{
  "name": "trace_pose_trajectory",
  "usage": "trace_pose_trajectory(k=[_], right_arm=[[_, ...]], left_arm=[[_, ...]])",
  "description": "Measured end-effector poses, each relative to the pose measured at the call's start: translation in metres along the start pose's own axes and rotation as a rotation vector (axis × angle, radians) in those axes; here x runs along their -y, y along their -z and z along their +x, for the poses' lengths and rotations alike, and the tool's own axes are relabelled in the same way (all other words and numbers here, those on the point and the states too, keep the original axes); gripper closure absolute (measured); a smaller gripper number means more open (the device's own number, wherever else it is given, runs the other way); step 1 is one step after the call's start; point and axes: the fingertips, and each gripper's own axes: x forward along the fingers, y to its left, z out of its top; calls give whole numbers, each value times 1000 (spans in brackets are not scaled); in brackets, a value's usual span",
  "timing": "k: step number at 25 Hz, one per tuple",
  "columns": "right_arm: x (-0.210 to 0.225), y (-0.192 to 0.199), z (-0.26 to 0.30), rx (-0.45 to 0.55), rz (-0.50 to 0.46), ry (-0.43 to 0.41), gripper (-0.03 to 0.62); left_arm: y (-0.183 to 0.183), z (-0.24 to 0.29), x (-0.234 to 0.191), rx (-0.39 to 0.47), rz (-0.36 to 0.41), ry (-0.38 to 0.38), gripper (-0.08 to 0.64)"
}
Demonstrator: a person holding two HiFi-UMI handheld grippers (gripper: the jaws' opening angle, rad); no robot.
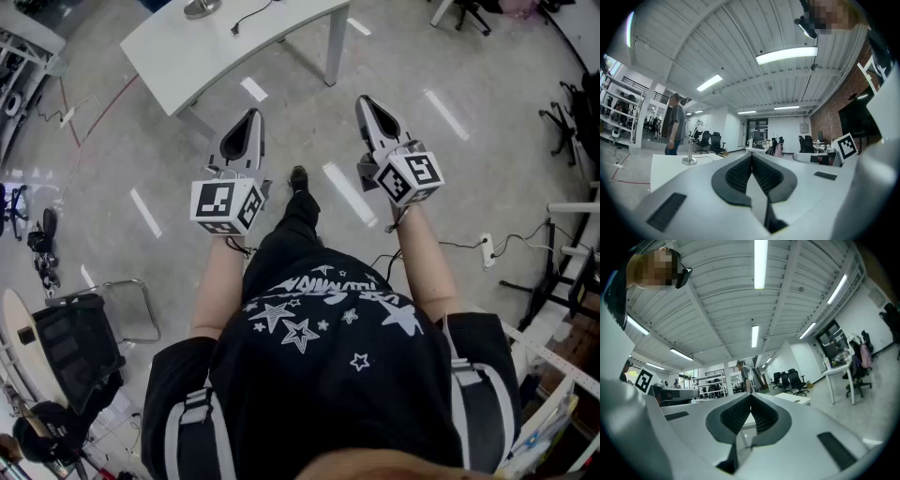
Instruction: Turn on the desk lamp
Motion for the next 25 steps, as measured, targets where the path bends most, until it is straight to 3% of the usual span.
trace_pose_trajectory(k=[4, 15, 25], right_arm=[[19, -1, 28, -8, -73, -8, 588], [90, -11, 144, -58, -28, 43, 588], [115, -20, 267, -40, 2, 52, 588]], left_arm=[[4, 41, -16, 7, -5, 14, 551], [12, 159, -89, -21, -40, 19, 551], [6, 235, -169, -46, -49, 40, 551]])
